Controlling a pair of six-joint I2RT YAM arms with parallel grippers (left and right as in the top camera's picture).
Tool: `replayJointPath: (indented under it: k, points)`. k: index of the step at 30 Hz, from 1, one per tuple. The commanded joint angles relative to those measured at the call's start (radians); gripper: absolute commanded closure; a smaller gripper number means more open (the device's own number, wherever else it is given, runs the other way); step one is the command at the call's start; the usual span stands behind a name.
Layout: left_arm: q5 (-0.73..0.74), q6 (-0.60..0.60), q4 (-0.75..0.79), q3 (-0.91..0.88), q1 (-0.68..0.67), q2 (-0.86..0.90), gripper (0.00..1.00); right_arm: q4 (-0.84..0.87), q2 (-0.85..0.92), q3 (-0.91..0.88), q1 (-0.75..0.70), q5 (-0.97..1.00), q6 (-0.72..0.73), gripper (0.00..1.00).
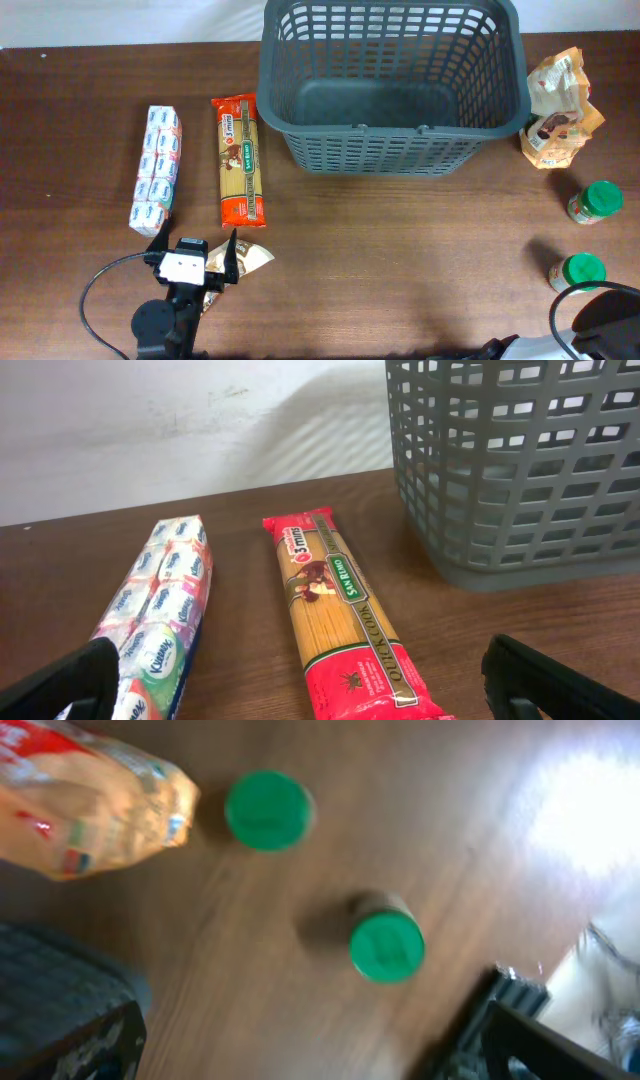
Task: Pack container
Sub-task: 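Move the right gripper down over the green-lidded Knorr jar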
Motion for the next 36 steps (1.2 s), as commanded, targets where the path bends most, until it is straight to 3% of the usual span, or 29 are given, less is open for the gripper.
replayJointPath:
  k: [1, 8, 12, 20, 24, 36]
  points:
    - [-0.007, 0.016, 0.003, -0.008, -0.002, -0.008, 0.01, 0.049, 0.006, -0.006, 0.034, -0.018, -0.097, 0.01]
    - [-0.007, 0.016, 0.003, -0.008, -0.002, -0.008, 0.01, 0.057, 0.007, -0.007, 0.042, 0.009, -0.129, 0.01]
    - [-0.007, 0.016, 0.003, -0.008, -0.002, -0.008, 0.01, 0.056, 0.007, -0.008, 0.042, 0.021, -0.230, 0.01]
    - [-0.007, 0.016, 0.003, -0.008, -0.002, -0.008, 0.01, 0.185, 0.023, -0.008, 0.042, 0.023, -0.268, 0.01]
    - [-0.007, 0.016, 0.003, -0.008, -0.002, -0.008, 0.01, 0.209, 0.084, -0.008, 0.051, -0.014, -0.345, 0.01]
    - [-0.007, 0.016, 0.003, -0.008, -0.002, -0.008, 0.01, 0.174, 0.377, -0.008, 0.061, -0.035, -0.303, 0.02]
